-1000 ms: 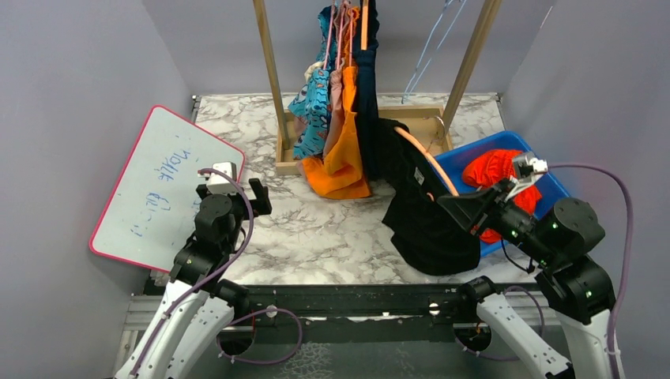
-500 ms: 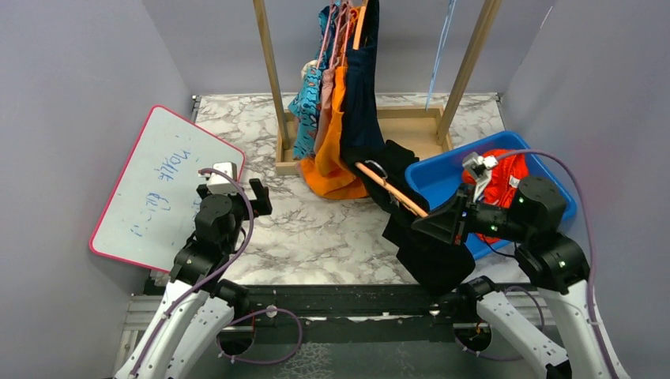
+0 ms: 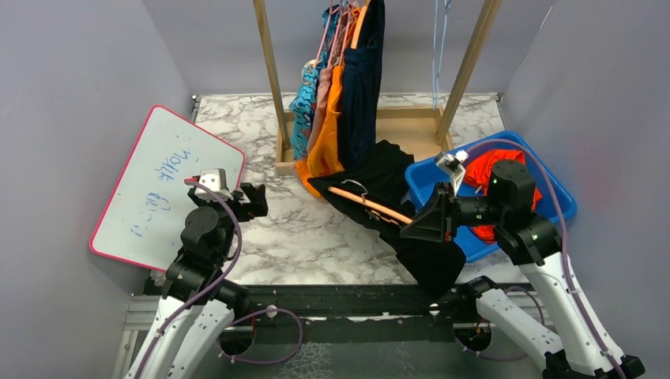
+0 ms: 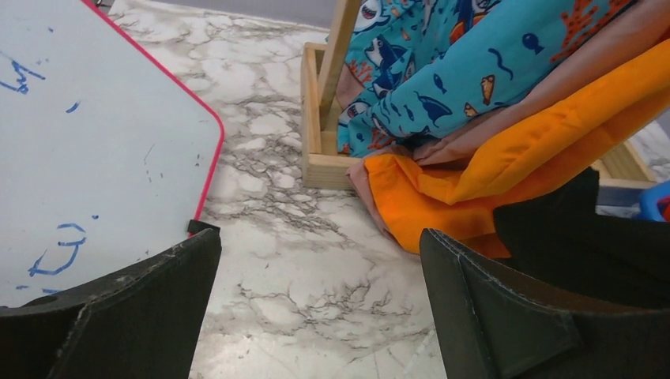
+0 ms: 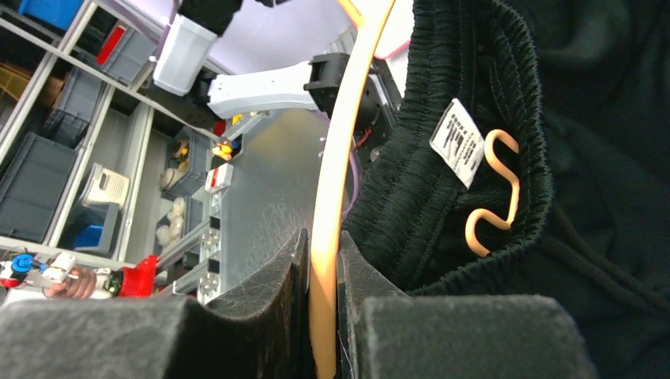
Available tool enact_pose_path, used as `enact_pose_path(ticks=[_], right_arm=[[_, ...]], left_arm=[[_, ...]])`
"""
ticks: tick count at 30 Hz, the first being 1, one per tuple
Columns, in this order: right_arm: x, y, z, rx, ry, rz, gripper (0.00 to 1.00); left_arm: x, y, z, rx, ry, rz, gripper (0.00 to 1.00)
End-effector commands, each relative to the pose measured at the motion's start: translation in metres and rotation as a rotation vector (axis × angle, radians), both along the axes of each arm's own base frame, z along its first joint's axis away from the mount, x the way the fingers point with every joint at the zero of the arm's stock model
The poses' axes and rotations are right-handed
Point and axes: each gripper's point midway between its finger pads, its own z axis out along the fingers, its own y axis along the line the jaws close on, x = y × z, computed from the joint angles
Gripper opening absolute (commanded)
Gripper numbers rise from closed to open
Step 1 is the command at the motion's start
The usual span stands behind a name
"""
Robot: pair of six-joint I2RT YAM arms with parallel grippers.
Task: Remove the shorts from the hanger
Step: Pick up the hanger from the clothes rod.
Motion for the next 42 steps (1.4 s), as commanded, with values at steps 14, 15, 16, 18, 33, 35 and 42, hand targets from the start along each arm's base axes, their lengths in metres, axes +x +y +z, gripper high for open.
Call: enact_pose_path(ticks=[14, 15, 16, 18, 33, 35, 42], right_arm=[[0.053, 0.098, -0.022, -0.071, -0.086, 0.091, 0.01], [0.057, 0.102, -0.029, -0.082, -0.076, 0.073, 0.01], [0.063, 0.105, -0.032, -0.074, -0.071, 0.048, 0.01], [0.067, 0.11, -0.031, -0.032, -0.065, 0.033, 0.01], [0.064, 0.125, -0.046, 0.138, 0.136, 0.018, 0.01], [0.062, 0.127, -0.047, 0.136, 0.143, 0.022, 0.01], [0.047, 0.132, -0.045, 0.18, 0.165, 0.072, 0.01]], left_arm=[[-0.032, -0.038, 0.067, -0.046, -0.335, -0.289, 0.99], [-0.033, -0.047, 0.067, -0.042, -0.337, -0.338, 0.99], [-0.033, -0.054, 0.066, -0.035, -0.327, -0.379, 0.99], [-0.034, -0.066, 0.063, -0.024, -0.308, -0.447, 0.99], [-0.035, -0.118, 0.04, -0.05, -0.2, -0.738, 0.98], [-0.035, -0.125, 0.035, -0.073, -0.18, -0.772, 0.94], [-0.031, -0.134, 0.028, -0.121, -0.135, -0.8, 0.81]])
